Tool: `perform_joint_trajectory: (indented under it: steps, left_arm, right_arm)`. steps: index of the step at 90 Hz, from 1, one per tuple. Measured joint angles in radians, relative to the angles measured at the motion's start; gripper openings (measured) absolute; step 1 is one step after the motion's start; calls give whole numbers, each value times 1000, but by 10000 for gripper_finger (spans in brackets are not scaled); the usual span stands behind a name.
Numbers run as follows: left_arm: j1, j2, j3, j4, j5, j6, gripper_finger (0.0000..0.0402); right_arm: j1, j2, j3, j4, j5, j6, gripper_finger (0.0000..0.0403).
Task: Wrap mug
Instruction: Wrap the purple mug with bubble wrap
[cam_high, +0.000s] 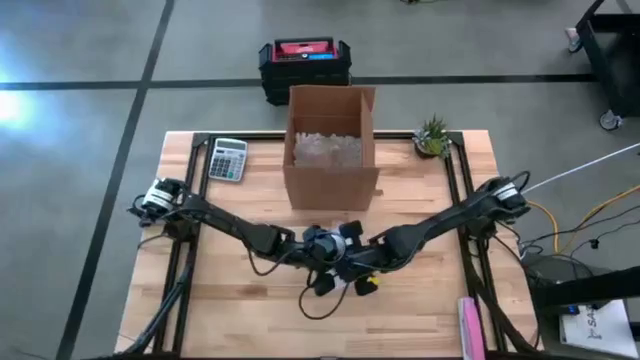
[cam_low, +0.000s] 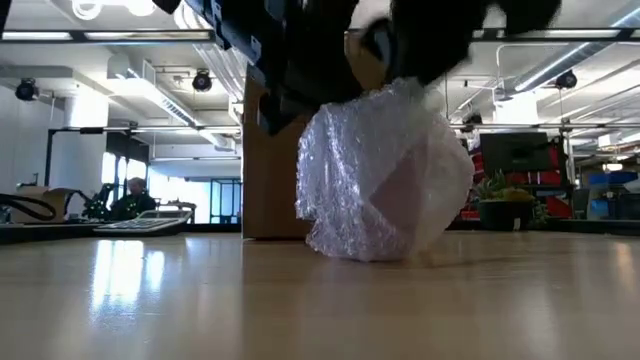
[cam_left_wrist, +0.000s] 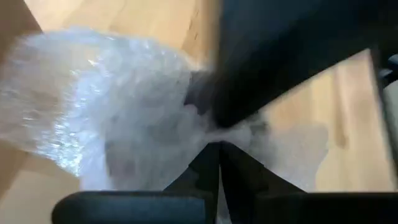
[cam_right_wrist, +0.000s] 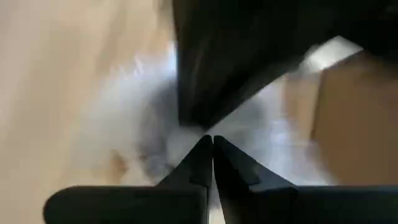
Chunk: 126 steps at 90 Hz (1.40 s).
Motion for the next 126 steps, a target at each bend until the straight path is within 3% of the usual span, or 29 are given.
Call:
perform_joint_trajectory:
  steps: [10,22,35,44,56,73,102,126]
  left_arm:
    - [0,4,0,4,0,-3,0]
    - [0,-4,-4,14,4,18,0]
    - [0,-10,-5,21,5,27,0]
    - [0,-10,-5,25,6,30,0]
    - [1,-11,-5,27,6,31,0]
    - [3,-11,-7,46,10,31,0]
    - [-8,-128,59,-9,-2,34,0]
    - [7,-48,-5,-21,18,-16,0]
  right_arm:
    - [-9,-54,11,-94,14,-13,0]
    - [-45,-106,-67,-83,112,1,0]
    - [-89,-114,-228,164,114,-13,0]
    - [-89,-117,-301,370,58,-30,0]
    - [-72,-111,-361,436,-44,27,0]
    - [-49,-81,-427,528,-53,65,0]
    - [-45,-51,-398,509,-53,66,0]
    - [-45,-49,-369,485,-59,22,0]
